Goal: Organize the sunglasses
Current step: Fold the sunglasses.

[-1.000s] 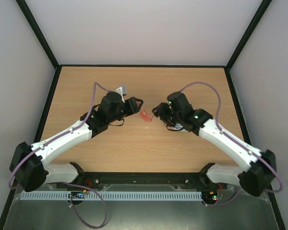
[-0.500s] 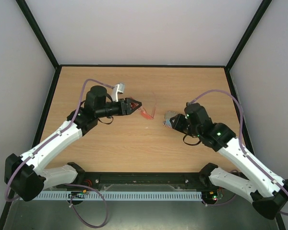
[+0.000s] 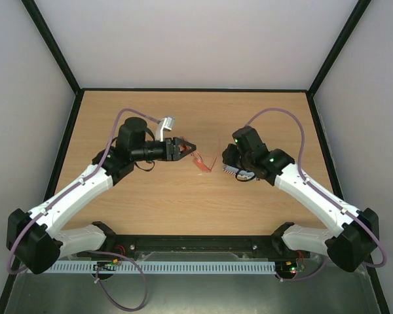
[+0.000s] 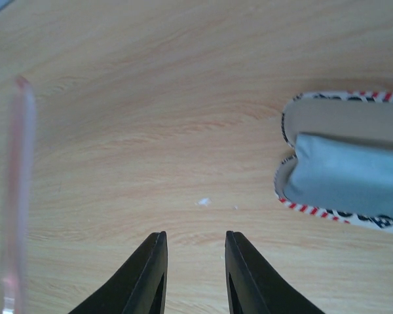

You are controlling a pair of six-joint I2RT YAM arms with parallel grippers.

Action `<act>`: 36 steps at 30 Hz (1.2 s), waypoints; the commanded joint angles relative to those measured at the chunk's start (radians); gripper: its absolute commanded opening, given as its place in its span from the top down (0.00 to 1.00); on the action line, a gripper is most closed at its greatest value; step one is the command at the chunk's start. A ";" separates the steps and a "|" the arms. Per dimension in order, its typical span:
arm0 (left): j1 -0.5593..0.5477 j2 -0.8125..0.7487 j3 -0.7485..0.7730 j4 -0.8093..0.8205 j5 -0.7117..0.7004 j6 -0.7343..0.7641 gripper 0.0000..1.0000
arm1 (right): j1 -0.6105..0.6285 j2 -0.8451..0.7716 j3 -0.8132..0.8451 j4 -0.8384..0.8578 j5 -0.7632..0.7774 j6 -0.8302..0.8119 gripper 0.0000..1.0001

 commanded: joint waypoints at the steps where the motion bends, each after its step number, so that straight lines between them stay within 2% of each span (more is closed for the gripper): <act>1: 0.003 -0.007 -0.006 0.030 0.033 0.003 0.50 | -0.007 0.023 0.069 0.041 -0.007 -0.030 0.73; 5: 0.003 0.004 -0.008 0.040 0.045 0.003 0.51 | -0.007 0.032 0.099 0.042 -0.011 -0.039 0.73; 10: 0.004 0.014 -0.011 0.061 0.059 -0.006 0.52 | -0.003 0.044 0.101 0.086 -0.094 -0.053 0.76; 16: 0.003 0.030 -0.024 0.099 0.067 -0.023 0.54 | 0.044 0.048 0.115 0.134 -0.139 -0.062 0.78; 30: 0.002 0.081 -0.031 0.153 0.072 -0.040 0.55 | 0.202 0.081 0.179 0.127 -0.124 -0.094 0.79; 36: 0.002 0.075 -0.035 0.160 0.099 -0.033 0.55 | 0.196 0.021 0.140 0.076 -0.049 -0.080 0.78</act>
